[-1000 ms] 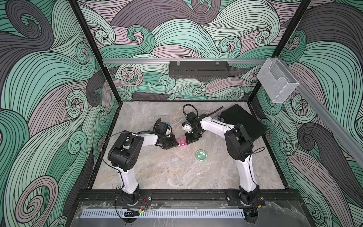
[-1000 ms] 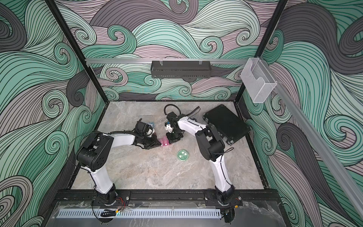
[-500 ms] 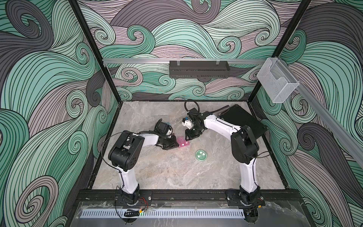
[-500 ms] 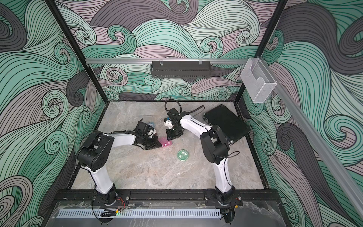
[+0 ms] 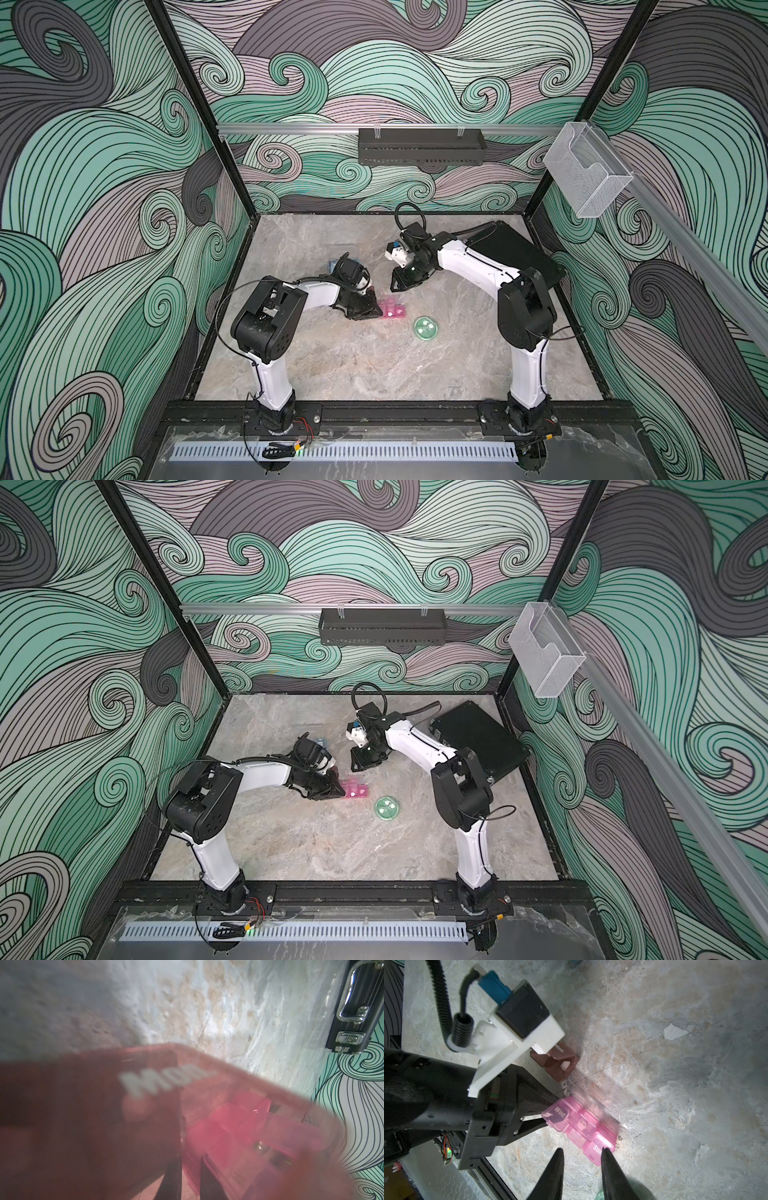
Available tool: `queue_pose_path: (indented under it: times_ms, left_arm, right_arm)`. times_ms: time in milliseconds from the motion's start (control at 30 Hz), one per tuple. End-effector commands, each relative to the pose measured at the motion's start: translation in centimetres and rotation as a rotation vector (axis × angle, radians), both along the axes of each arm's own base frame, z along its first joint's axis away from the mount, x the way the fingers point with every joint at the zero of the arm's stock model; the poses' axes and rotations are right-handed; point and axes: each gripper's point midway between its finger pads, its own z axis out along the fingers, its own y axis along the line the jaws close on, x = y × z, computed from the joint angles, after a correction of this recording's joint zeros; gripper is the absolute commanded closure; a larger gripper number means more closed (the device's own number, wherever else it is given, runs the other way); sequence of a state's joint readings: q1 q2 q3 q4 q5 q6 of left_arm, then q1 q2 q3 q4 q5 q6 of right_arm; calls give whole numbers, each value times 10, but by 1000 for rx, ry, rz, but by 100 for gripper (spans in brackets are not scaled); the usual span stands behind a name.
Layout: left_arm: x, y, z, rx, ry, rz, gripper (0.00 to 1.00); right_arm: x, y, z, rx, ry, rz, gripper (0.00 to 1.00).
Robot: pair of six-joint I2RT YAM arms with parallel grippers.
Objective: Close pillboxes
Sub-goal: Close the lid on the pillbox.
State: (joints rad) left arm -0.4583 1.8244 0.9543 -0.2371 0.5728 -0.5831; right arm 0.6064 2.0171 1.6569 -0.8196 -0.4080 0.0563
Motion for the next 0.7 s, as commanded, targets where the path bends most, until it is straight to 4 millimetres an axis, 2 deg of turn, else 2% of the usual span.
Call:
queue_pose_path:
  times_ms: [0,300,667]
  left_arm:
    - [-2,-4,10,-1,0,-22,81]
    - [-1,-5,11,-10,-9,-5,82]
    - [2,-6,13,-3,-17,17,85]
  right_arm:
    - [-5,5,-21,3,59,11,69]
    - [-10,7,-40,-3,101,15,81]
    - [-29,12,-29,16,89,70,82]
